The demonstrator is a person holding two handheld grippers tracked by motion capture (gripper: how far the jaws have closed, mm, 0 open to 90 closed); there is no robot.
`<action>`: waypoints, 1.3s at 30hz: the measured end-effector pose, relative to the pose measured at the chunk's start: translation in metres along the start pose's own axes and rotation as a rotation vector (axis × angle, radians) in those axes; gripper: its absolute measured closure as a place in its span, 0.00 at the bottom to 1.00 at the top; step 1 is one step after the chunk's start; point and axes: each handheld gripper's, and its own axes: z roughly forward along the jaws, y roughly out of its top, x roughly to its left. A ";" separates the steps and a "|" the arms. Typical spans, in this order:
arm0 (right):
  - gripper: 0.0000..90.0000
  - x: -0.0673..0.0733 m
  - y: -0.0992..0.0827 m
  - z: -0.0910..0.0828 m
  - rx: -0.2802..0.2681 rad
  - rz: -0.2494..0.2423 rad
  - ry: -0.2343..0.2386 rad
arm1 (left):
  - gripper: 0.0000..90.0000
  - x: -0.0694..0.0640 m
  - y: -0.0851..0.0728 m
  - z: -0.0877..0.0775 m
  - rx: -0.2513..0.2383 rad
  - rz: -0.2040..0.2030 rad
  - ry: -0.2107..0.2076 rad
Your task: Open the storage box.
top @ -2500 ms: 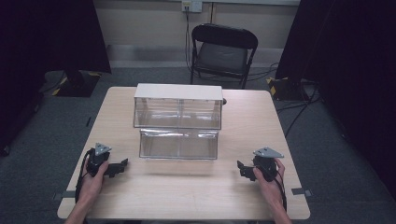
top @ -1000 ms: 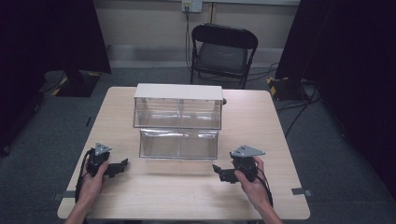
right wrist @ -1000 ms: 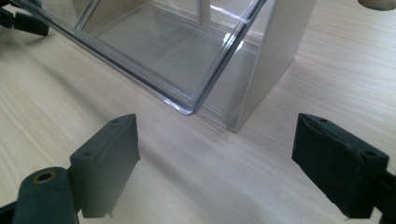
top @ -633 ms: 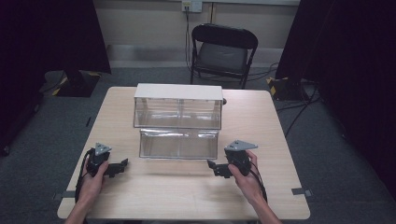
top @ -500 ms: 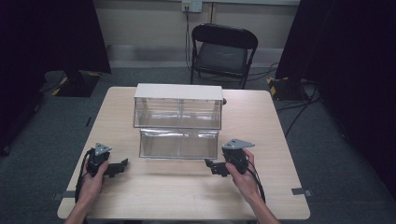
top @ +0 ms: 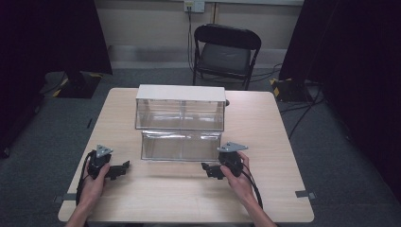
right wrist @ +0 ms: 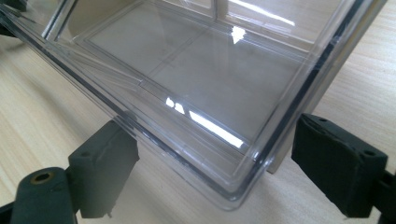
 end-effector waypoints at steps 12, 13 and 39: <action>0.15 0.002 -0.001 0.002 -0.007 0.004 -0.011 | 0.13 0.000 0.000 0.000 0.001 -0.001 -0.002; 0.15 0.002 -0.001 0.002 -0.009 0.006 -0.009 | 0.13 0.000 0.000 0.000 0.001 0.000 -0.002; 0.14 0.004 0.001 -0.008 -0.032 0.008 0.010 | 0.13 0.001 0.000 0.000 0.002 0.004 -0.004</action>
